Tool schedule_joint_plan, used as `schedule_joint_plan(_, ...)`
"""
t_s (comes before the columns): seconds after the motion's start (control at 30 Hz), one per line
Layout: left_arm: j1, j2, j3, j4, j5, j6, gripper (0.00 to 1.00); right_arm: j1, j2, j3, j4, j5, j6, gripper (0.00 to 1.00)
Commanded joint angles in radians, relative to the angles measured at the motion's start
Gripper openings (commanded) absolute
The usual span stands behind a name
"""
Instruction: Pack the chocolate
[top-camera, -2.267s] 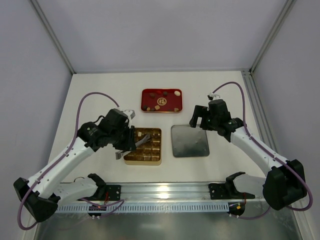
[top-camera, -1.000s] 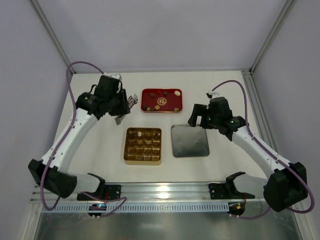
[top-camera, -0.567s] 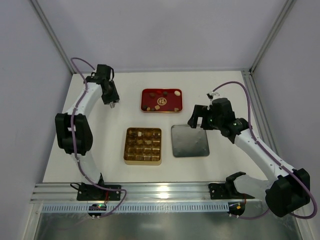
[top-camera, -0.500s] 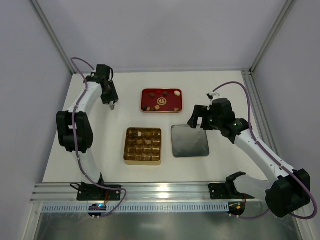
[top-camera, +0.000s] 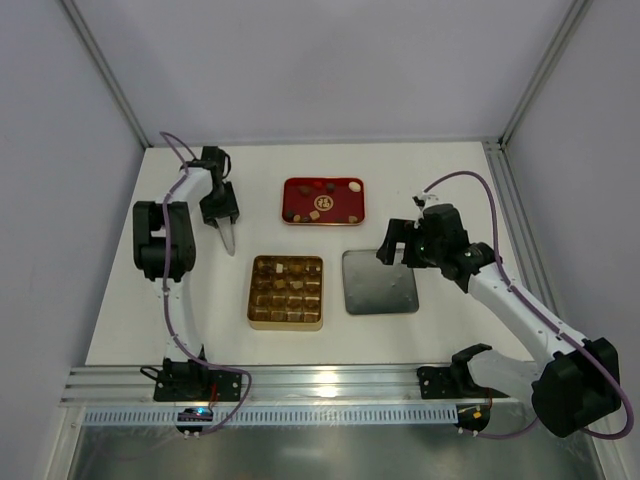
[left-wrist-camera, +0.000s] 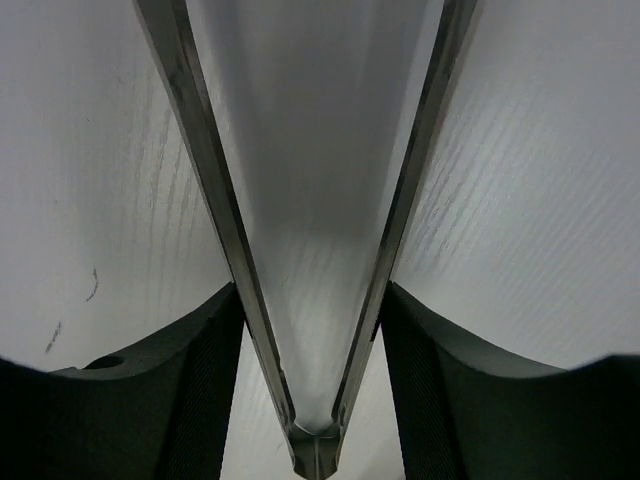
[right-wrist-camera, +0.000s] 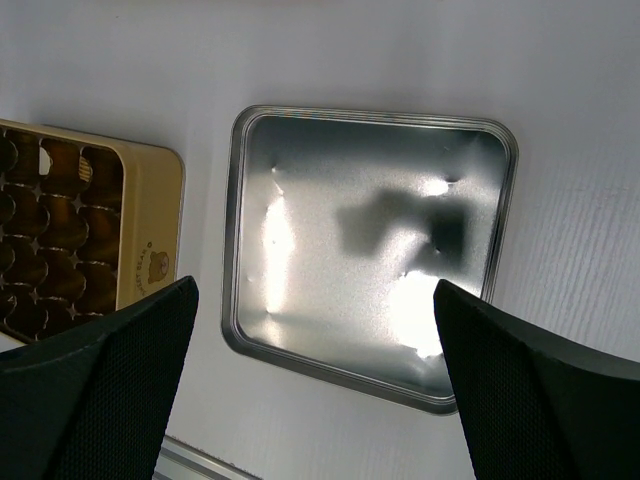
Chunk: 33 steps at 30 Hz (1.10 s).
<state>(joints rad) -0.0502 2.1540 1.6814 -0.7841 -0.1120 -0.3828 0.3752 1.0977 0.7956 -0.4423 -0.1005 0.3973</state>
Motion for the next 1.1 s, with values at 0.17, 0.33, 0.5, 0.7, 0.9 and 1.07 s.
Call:
schedule_joint_plan(0.17,0.006,0.0,0.008,0.04,-0.022,0.028,0.77,-0.01,-0.006,-0.022,0.033,0.01,-0.009,1.0)
schedule_joint_plan(0.33,0.006,-0.043,0.021,0.036,-0.021,0.045,0.93,-0.019,-0.006,-0.033,0.031,0.03,-0.008,1.0)
schedule_joint_plan(0.5,0.007,-0.108,0.064,0.011,-0.012,0.068,0.97,-0.039,0.001,-0.039,0.007,0.067,-0.002,1.0)
schedule_joint_plan(0.7,0.006,-0.252,0.075,-0.037,-0.006,0.033,0.96,-0.125,0.013,-0.053,-0.03,0.078,0.032,1.0)
schedule_joint_plan(0.9,-0.065,-0.529,-0.061,0.002,0.135,-0.018,0.95,-0.162,0.085,-0.096,-0.013,0.087,0.086,0.94)
schedule_joint_plan(1.07,-0.193,-0.741,-0.21,0.072,0.297,-0.11,0.94,-0.162,0.2,-0.11,0.025,0.138,0.126,0.83)
